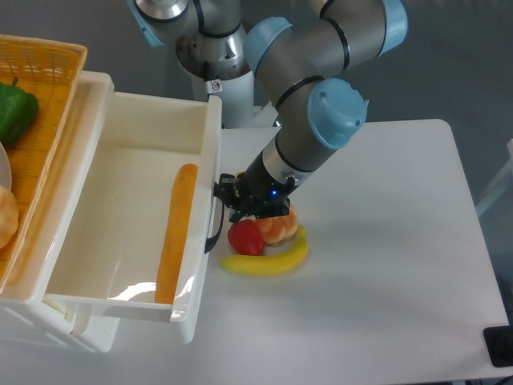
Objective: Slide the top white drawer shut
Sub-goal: 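Lower the gripper against the drawer front beside its black handle, then push the drawer front with the gripper, sliding the drawer into the cabinet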
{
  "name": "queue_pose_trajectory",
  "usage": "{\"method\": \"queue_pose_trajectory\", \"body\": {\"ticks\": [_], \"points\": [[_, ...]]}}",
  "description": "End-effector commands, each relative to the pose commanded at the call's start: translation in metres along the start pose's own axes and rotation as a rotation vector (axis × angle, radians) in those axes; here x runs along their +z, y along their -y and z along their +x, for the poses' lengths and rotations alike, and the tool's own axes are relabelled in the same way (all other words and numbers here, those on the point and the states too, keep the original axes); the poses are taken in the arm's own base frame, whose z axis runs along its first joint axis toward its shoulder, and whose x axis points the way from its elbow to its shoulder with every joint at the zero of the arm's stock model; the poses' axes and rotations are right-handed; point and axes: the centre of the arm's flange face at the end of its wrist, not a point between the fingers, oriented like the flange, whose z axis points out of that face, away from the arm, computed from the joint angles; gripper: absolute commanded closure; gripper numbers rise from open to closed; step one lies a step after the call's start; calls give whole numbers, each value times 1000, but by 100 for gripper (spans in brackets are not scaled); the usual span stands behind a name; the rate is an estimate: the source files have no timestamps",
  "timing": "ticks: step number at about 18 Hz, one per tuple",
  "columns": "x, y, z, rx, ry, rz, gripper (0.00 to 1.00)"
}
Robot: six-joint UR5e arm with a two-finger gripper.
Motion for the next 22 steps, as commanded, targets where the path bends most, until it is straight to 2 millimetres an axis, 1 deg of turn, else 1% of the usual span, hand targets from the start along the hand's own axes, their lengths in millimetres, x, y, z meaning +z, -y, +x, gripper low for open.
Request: {"method": "queue_pose_trajectory", "body": {"ticks": [5, 12, 16, 22], "points": [[4, 3, 1, -25, -32, 16, 100], [4, 3, 13, -24, -58, 19, 100], [8, 2, 14, -25, -63, 12, 100], [16, 6, 29, -5, -71, -5, 100]]}}
